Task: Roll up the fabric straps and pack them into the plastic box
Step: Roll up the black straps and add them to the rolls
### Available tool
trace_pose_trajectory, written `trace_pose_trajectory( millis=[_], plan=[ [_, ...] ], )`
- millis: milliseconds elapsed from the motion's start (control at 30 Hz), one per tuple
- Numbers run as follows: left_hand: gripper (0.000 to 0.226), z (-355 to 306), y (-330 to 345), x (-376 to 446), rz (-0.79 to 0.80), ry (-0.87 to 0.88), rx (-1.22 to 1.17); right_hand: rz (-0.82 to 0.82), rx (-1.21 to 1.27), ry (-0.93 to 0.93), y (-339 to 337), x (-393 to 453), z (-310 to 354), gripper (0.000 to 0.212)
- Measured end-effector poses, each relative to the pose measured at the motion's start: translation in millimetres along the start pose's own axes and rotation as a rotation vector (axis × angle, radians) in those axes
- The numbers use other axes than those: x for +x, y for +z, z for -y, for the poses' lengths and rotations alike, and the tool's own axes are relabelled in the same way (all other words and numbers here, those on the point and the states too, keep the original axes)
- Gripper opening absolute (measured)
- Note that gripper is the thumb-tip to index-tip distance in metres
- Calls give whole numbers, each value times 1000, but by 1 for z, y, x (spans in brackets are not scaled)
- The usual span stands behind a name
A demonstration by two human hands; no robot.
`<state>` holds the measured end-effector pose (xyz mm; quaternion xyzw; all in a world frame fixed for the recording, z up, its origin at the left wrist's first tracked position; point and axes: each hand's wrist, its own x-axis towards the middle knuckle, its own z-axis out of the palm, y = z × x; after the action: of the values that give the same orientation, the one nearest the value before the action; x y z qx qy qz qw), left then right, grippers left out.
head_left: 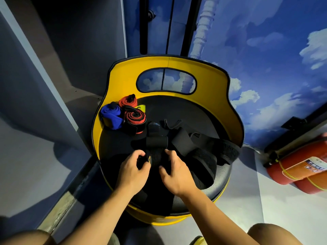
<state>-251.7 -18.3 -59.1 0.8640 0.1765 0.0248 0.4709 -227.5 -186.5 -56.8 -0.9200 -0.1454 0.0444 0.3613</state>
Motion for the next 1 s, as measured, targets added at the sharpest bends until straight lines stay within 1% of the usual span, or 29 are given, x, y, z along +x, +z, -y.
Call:
trace_pose_trajectory(
  millis=[67,100,167,267,467,567,733,833,900,967,1000],
  plan=[
    [40,2,0,-5,23,62,57,62,-28,-1,-1,-2,-1,63],
    [47,2,1,-6,40,71,76,65,-43,2,0,-3,-1,66],
    [52,0,2,-10,57,55,76,44,-58,13,2,-5,0,65],
    [51,-1,-1,-16,65,17,45,24,-72,25,1,-9,-1,61],
    [47,6,-10,-18,121,4,42,109,-97,-26,-11,-13,-10,65],
    [47,3,-12,-12,142,-26,56,122,-104,-36,-13,-7,-11,66],
    [48,-6,-11,6,138,-127,23,137,-48,31,-14,13,-13,62],
    [46,-11,-10,17,132,-204,-13,107,7,105,-9,24,-14,56],
    [40,-14,-9,22,137,-264,-103,85,42,176,-4,31,-16,58],
    [29,-19,-8,26,144,-318,-189,76,125,229,-4,34,-14,63],
    [27,-21,-8,28,145,-347,-239,77,172,247,-4,35,-13,61]
  ],
)
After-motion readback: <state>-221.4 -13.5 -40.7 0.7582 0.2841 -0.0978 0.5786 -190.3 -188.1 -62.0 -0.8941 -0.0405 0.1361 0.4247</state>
